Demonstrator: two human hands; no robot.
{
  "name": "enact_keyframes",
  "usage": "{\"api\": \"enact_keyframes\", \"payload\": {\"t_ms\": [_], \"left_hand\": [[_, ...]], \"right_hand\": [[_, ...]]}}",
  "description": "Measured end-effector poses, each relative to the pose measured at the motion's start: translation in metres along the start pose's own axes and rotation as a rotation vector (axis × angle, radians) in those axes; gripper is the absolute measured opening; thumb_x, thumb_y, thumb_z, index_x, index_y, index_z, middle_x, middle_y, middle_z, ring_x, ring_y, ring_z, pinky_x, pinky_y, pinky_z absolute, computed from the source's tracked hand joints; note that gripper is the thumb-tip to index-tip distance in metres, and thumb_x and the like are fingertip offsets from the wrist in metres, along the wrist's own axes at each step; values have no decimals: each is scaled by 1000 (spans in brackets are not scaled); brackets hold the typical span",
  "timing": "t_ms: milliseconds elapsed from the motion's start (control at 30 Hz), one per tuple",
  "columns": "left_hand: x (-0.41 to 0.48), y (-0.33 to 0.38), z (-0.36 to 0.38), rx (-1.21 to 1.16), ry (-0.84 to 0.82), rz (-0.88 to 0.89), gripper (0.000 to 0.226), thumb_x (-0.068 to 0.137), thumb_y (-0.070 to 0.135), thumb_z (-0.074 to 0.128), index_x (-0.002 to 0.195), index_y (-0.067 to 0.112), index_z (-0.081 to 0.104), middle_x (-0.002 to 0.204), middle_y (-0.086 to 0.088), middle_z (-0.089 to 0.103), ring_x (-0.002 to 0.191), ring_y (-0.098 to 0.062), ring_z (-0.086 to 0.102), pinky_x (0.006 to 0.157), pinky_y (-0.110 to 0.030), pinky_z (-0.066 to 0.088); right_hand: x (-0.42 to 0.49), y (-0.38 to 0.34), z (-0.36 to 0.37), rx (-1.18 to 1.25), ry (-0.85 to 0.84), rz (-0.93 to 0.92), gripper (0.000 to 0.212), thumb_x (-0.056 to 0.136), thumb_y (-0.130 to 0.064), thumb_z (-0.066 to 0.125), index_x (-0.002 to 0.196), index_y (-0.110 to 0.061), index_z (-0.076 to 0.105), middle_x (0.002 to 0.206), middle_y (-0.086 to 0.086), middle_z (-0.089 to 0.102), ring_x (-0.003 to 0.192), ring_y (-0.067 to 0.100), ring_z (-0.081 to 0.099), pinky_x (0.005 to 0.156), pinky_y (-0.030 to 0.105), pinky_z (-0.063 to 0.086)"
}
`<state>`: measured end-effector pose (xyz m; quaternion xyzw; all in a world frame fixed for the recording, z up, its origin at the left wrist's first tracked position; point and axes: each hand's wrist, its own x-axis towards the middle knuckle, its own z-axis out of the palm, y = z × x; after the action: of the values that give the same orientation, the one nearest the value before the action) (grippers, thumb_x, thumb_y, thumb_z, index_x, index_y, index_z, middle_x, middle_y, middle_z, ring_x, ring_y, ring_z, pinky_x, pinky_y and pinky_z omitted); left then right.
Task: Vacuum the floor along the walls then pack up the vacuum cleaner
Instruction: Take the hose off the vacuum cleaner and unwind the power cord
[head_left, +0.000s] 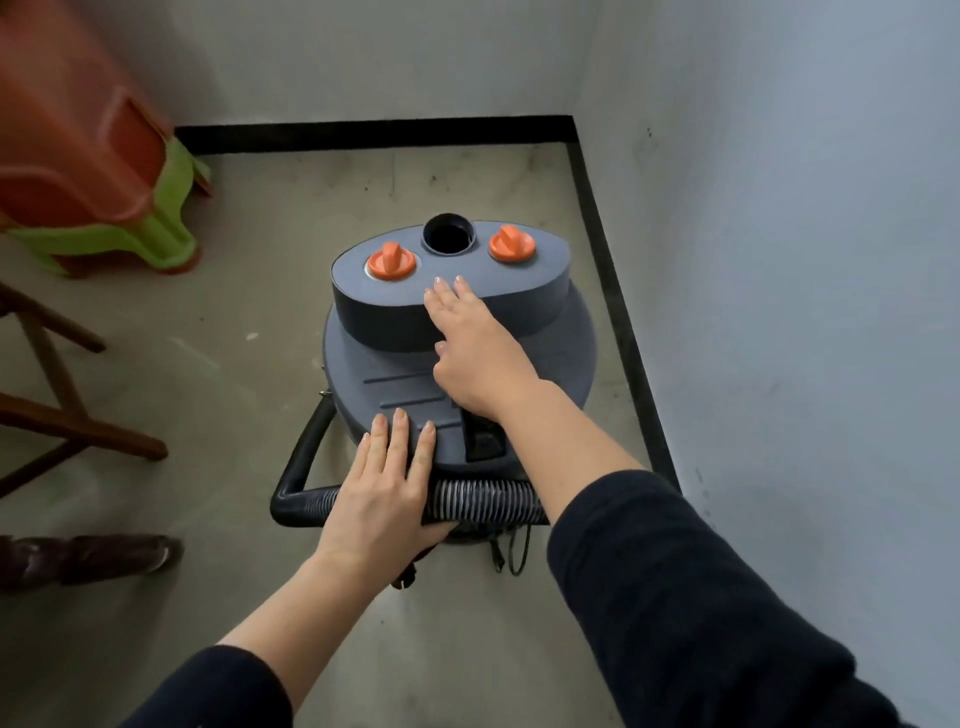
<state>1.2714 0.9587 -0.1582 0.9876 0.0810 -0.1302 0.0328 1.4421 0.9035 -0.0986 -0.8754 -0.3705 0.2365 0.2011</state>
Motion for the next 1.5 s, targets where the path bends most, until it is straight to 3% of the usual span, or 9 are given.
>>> {"api": "enact_keyframes", "payload": {"t_ms": [433,700,833,1033,1100,1167,1267,1367,1500], "left_hand": [[199,-117,-61,24,-37,52,111,38,57,92,122,-8,61,123,-38,57,110,-53,58,87,-59,52],[275,-149,-85,38,-14,89,103,46,51,92,123,-10,60,125,-38,55,112,-53,57,89,-59,51],[299,-158,-97,48,-5,103,100,49,51,90,123,-9,61,125,-38,56,113,-53,57,91,-59,48],[315,-168,-100,27,37,120,97,53,48,89,126,-8,59,128,-37,53,116,-53,55,95,-59,46],[317,-169,-100,18,37,124,96,53,45,90,127,-8,59,129,-37,53,117,-53,54,95,-59,46],[320,-171,-100,8,48,136,97,52,45,91,127,-8,59,129,-37,53,117,-53,54,95,-59,45],[321,-174,-99,11,60,144,98,50,45,92,127,-7,59,129,-36,54,117,-53,54,95,-59,45],[321,-174,-98,-4,69,142,99,47,44,93,126,-7,61,128,-36,55,116,-52,55,94,-59,46],[317,-178,-97,-14,63,133,102,43,44,94,126,-5,61,128,-35,55,116,-51,56,93,-58,47]], "right_hand": [[207,10,-89,39,-15,66,65,99,-6,44,155,-13,13,163,-3,5,148,10,-4,116,22,7],[274,30,-118,51,33,74,84,83,-2,55,155,-13,14,163,-4,4,148,9,-5,113,22,20],[298,40,-130,33,26,32,83,86,-6,57,155,-13,13,163,-3,4,148,10,-5,113,20,16],[308,57,-148,159,28,-33,71,88,-18,65,151,-16,32,158,-4,26,147,9,14,116,24,18],[301,59,-147,186,235,53,54,88,-21,66,139,-13,49,145,-3,45,135,11,38,107,27,37],[297,54,-143,153,401,229,41,86,-33,68,119,-13,53,120,-3,52,108,14,50,81,27,45],[305,42,-137,262,248,480,43,87,-47,63,104,-11,45,101,1,52,93,20,53,71,31,42],[312,35,-134,427,169,517,37,91,-41,61,97,-10,42,87,0,51,86,22,52,65,30,37],[313,31,-134,413,168,506,35,89,-38,65,94,-11,44,84,-2,49,81,19,50,54,24,31]]}}
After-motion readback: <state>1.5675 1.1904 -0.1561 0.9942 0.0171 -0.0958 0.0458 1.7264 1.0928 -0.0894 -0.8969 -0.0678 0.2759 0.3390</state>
